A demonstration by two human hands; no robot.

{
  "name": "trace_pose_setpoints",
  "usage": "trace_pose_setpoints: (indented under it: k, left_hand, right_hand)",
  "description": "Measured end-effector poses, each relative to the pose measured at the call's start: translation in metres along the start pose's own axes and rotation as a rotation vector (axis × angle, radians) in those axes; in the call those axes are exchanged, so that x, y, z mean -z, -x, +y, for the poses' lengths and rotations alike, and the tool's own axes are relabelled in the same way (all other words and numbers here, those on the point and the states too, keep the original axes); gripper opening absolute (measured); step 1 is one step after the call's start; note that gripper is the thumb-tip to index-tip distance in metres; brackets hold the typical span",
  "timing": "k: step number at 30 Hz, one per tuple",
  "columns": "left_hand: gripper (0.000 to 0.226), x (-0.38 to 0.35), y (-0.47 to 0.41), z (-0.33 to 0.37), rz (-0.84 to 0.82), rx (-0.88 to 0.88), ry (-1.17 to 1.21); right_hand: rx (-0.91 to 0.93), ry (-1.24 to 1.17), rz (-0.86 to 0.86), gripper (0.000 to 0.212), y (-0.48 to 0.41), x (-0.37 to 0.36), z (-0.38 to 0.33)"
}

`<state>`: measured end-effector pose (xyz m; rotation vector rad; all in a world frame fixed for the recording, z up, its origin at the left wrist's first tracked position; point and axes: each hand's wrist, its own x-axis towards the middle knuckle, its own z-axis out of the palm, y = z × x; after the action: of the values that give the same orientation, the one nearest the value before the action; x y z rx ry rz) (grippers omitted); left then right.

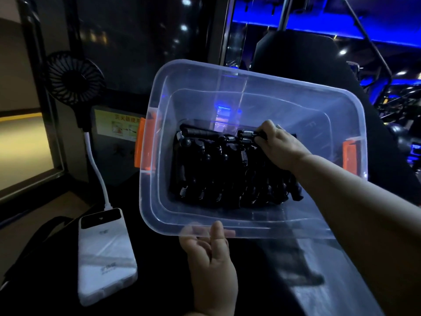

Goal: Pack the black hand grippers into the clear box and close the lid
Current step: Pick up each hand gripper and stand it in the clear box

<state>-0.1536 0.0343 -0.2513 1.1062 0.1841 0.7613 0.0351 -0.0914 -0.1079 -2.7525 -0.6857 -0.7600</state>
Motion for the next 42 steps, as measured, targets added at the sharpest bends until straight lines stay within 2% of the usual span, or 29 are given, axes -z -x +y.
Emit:
trace_pose_setpoints:
  k: [2,6,8,11,14,17,20,25,29,32,34,39,42]
  left_hand:
    - [0.040,-0.001,0.000,-0.003,0.019,-0.017,-0.002]
    - [0.068,-0.001,0.000,-0.007,0.020,-0.053,-0.026]
    - [0.072,-0.001,-0.001,-0.008,0.029,-0.049,-0.030]
    - [0.063,-0.002,-0.002,-0.006,0.025,-0.046,-0.041]
    - [0.041,-0.002,-0.002,-0.004,0.012,-0.027,-0.045]
    - [0.046,-0.002,-0.002,0.001,-0.002,-0.041,-0.051]
    - [0.026,-0.001,-0.003,0.000,-0.015,0.007,-0.036]
    - [0.017,0.001,-0.003,-0.001,-0.003,-0.016,-0.070]
    - [0.015,0.001,-0.003,0.002,-0.007,-0.033,-0.057]
    - [0.018,0.000,-0.003,0.003,-0.006,-0.045,-0.050]
    - [0.019,0.000,-0.002,0.002,-0.003,-0.046,-0.051]
    - [0.019,0.001,0.001,0.003,-0.014,-0.030,-0.039]
    - [0.020,0.000,0.002,0.004,-0.015,-0.022,-0.025]
  right_hand:
    - [0.006,0.001,-0.005,0.023,-0.005,-0.006,0.002]
    - [-0.015,-0.021,-0.002,0.018,-0.011,-0.016,0.005]
    - [-0.004,-0.010,0.008,0.019,-0.011,-0.018,0.007]
    - [0.014,0.039,0.018,0.025,-0.008,-0.020,0.007]
    - [0.047,0.095,0.080,0.036,0.004,-0.020,0.005]
    - [0.033,0.083,0.129,0.043,0.021,-0.017,0.002]
    - [-0.011,0.097,0.117,0.051,0.038,-0.015,0.000]
    - [-0.061,0.084,0.090,0.058,0.068,-0.008,0.001]
    - [-0.110,0.049,0.058,0.045,0.104,0.000,0.003]
    - [-0.061,0.019,0.165,0.049,0.135,0.008,0.006]
    - [-0.024,0.009,0.262,0.042,0.155,0.013,0.011]
    - [-0.008,-0.024,0.289,0.037,0.203,0.025,0.028]
    - [-0.064,-0.080,0.347,0.038,0.224,0.035,0.042]
